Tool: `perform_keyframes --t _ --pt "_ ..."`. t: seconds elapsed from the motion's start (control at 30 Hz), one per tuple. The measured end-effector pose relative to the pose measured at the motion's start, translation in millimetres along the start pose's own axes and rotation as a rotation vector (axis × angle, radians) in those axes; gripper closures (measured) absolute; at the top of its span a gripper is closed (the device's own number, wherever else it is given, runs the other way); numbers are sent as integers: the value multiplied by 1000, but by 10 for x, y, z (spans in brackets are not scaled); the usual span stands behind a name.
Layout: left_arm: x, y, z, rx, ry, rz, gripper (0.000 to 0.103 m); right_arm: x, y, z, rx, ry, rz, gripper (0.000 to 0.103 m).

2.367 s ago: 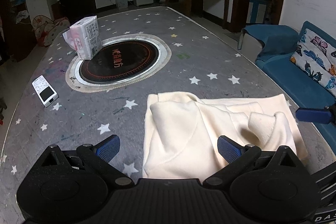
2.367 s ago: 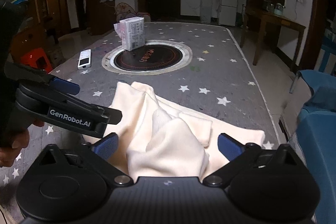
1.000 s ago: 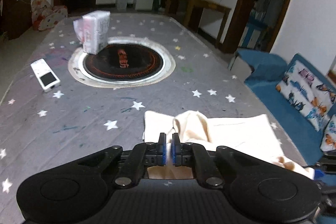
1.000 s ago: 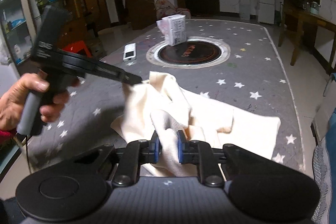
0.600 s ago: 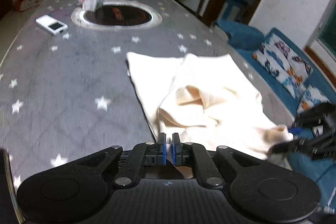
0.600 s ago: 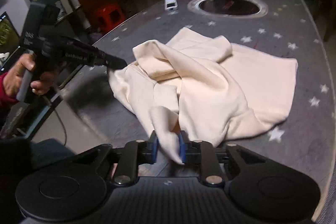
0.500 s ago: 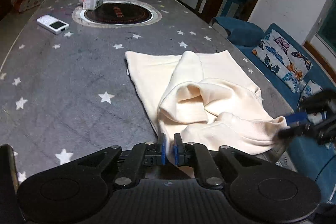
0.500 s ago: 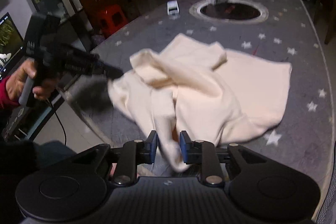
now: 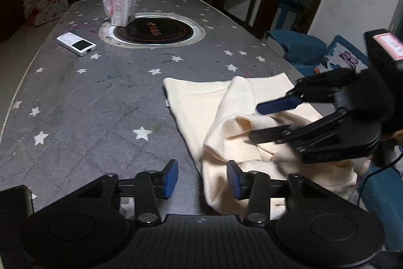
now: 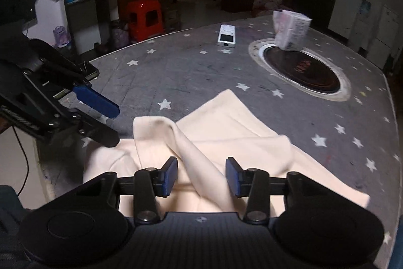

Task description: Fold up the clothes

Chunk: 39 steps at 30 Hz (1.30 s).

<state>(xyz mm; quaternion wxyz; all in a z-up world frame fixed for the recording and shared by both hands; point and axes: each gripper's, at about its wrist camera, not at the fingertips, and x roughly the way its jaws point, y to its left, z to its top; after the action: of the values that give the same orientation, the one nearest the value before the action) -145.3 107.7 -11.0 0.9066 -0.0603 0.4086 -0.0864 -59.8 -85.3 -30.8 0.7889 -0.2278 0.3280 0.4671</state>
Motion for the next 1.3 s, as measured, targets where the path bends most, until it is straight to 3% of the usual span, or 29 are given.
perform_keyframes --t 0.03,0.13,0.23,0.4,0.63,0.77,0.83,0.97,1.1,1.2,1.3 --pt "-3 11 6 -3 -3 3 54 4 -10 -11 14 0 -8 88" --pt "20 22 27 -9 -5 4 51 -88 -60 -62 54 -17 -52 97" --pt "87 -15 63 1 -5 -1 51 -300 -134 -135 91 -53 -123 98" --pt "235 -175 180 41 -24 -2 49 -789 -285 -375 140 -76 -319 98" --pt "520 -331 314 79 -42 73 49 -1280 -608 -908 321 11 -556 98" --pt "693 -271 371 30 -31 130 48 -1330 -638 -1113 376 62 -542 90" --pt "779 -209 410 -6 -22 159 48 -1301 -622 -1110 369 59 -537 77" --pt "923 -126 451 -44 3 188 51 -1214 -620 -1024 351 29 -520 74" --pt "998 -161 440 -4 4 185 87 -961 -699 -895 353 31 -459 73" --pt "1009 -149 451 -9 -3 186 95 -747 -844 -834 378 45 -423 73" --pt "1010 -98 463 -22 -12 201 96 -546 -1022 -783 414 55 -407 73"
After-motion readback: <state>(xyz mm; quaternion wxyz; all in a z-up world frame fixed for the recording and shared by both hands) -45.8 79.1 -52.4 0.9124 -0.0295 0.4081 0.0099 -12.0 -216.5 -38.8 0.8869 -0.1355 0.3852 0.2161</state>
